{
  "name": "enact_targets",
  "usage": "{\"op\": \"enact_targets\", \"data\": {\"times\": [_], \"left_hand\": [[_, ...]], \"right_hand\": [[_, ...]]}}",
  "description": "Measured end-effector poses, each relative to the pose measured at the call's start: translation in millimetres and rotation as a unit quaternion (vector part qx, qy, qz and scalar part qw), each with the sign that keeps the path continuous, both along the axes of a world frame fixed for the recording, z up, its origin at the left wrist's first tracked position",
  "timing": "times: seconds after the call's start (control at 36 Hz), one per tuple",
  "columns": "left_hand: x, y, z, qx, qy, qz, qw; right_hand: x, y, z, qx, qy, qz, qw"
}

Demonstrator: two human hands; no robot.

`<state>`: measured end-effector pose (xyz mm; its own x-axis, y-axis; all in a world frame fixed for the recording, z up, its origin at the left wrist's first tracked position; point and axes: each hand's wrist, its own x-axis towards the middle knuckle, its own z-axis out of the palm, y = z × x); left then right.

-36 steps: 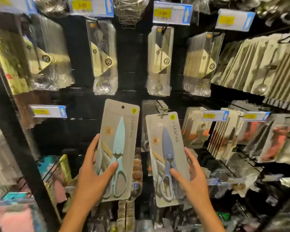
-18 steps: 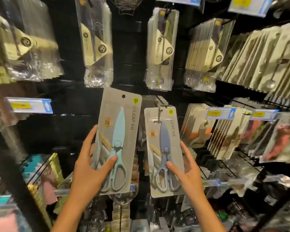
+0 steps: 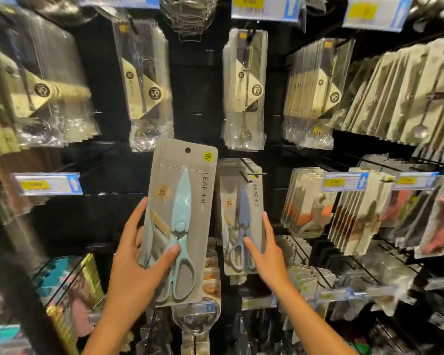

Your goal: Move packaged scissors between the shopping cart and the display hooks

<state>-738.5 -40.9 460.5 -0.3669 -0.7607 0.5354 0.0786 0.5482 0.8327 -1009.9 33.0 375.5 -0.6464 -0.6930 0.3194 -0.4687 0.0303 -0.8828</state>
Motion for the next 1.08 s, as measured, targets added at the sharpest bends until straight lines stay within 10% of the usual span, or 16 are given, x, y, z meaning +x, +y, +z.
{"op": "enact_targets", "data": {"times": [0.39,0.69,1.08], "left_hand": [[7.7,-0.2,-3.5,-0.004,-0.003,0.009,1.000],[-10.4,14.4,-20.1,-0.001,0.002,-0.020,1.000],[-33.7,17.7,-48.8,0.034,-0.022,-0.109,0.993]], "right_hand": [[-3.7,-12.3,-9.3,-0.006,0.026,-0.078,0.997],[78.4,26.9,65.8,-0.118,-0.014,0.178,0.977],[73.3,49.6,39.1,-0.125,-0.052,0.098,0.986]]}}
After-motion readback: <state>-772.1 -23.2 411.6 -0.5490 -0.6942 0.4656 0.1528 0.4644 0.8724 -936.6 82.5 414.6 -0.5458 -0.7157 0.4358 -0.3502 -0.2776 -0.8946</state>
